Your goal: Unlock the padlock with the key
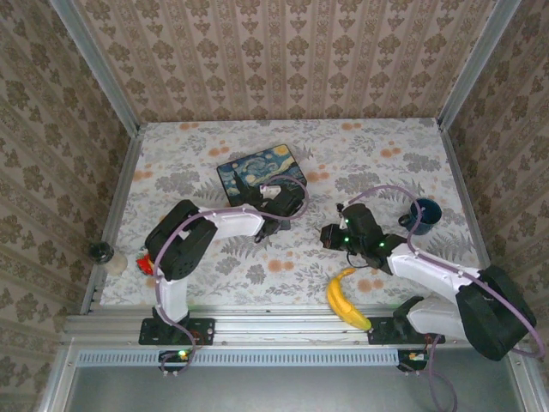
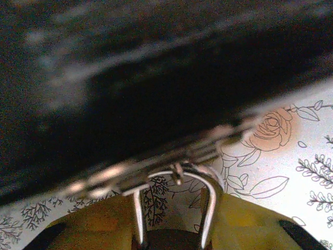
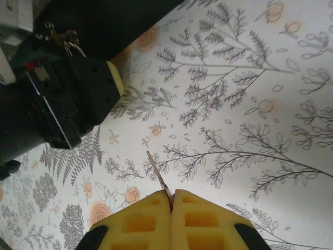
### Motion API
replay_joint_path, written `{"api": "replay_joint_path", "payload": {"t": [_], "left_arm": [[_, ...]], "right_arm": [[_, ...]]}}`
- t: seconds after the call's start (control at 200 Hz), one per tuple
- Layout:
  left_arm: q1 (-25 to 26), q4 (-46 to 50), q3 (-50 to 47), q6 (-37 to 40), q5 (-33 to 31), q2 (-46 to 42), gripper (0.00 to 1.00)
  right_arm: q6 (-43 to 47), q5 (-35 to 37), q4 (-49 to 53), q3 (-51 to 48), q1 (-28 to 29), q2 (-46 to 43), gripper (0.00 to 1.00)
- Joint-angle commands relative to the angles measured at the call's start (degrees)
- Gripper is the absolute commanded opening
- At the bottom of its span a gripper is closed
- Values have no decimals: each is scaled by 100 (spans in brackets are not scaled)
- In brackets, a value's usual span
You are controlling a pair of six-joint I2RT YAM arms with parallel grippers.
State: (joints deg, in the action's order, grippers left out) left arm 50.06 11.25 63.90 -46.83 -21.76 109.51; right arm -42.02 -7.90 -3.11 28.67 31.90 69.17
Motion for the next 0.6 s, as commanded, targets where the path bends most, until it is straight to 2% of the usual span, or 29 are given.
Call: {"api": "replay_joint_path", "payload": {"t": [0.0,0.325,0.595], "left_arm": [[-36,-205,-378,-520,606,-389,0],[-8,-1171,-967,-1699,1576,-1118,0],[-13,-1624,-1050,-2610,2162,-1189,0]], "right_arm": [[-9,26,-428,-89,185,208,0],[-354,211,-1340,-78,635,941,0],[-692,730,-1954,-414,875,976,0]]}}
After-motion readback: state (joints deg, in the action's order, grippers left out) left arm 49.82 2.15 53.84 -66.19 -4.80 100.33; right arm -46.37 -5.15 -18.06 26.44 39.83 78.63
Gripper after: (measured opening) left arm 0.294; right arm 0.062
